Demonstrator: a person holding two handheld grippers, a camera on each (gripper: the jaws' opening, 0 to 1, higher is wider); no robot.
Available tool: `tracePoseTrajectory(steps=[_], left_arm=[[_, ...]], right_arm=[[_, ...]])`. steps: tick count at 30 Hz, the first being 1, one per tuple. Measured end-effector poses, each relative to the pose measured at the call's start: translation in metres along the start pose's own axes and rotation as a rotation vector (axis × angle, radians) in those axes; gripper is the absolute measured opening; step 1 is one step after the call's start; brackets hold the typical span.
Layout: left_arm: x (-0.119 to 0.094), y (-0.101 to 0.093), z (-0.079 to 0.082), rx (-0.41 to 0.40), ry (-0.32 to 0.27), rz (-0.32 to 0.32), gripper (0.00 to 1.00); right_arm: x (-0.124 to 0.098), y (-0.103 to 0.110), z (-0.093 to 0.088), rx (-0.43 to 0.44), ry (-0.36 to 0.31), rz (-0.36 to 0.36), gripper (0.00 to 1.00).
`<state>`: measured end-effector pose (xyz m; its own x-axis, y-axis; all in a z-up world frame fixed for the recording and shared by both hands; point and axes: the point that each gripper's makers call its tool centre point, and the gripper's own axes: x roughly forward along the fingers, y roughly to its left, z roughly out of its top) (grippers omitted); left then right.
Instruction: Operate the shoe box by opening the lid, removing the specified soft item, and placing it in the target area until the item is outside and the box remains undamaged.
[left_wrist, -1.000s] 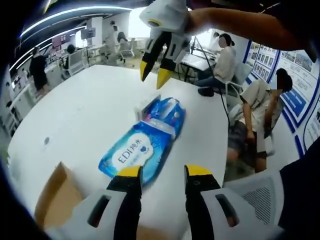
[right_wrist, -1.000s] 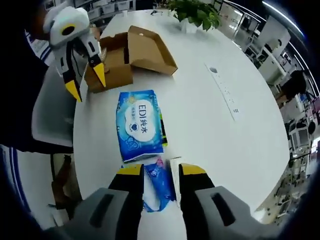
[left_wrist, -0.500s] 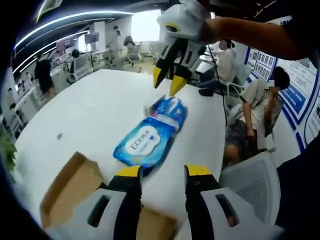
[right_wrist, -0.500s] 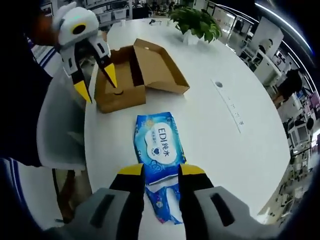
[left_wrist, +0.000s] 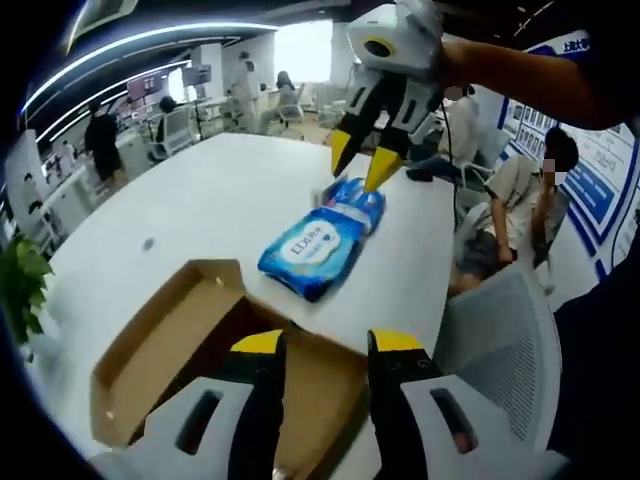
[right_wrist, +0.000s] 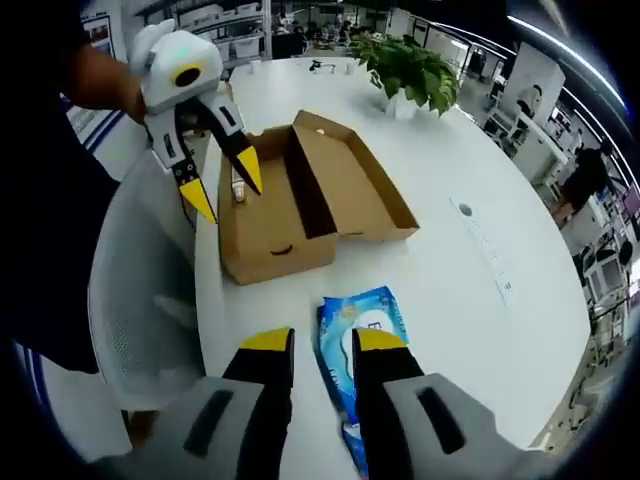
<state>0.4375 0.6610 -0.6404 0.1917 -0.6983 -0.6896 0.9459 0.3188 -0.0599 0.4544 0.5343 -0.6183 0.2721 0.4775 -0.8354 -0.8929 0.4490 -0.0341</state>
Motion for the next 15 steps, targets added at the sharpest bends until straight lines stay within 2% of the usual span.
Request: tracePoseTrajectory(steps=[5,9,12,15], left_arm=[[-0.020,0.012,-0.021,-0.021,0.004,0.014,0.31],[-0.035,0.023,-0.031,-0.038,-0.008,0.033,0.31],[-0.050,0.035,-0.040,-0.052,-0.022,0.055,0.31],[-0.061,0.044,-0.050,-0.071,-0.026,0.066,0.31]], right_arm=[[0.011,0.014,0.017,0.005,-0.004,0.010,0.20],[0.016,0.022,0.033,0.006,-0.008,0.007,0.20],[0.022,0.029,0.054,0.025,-0.051,0.004,0.20],[0.032,0.039,0.068,0.014,-0.064,0.015,0.20]])
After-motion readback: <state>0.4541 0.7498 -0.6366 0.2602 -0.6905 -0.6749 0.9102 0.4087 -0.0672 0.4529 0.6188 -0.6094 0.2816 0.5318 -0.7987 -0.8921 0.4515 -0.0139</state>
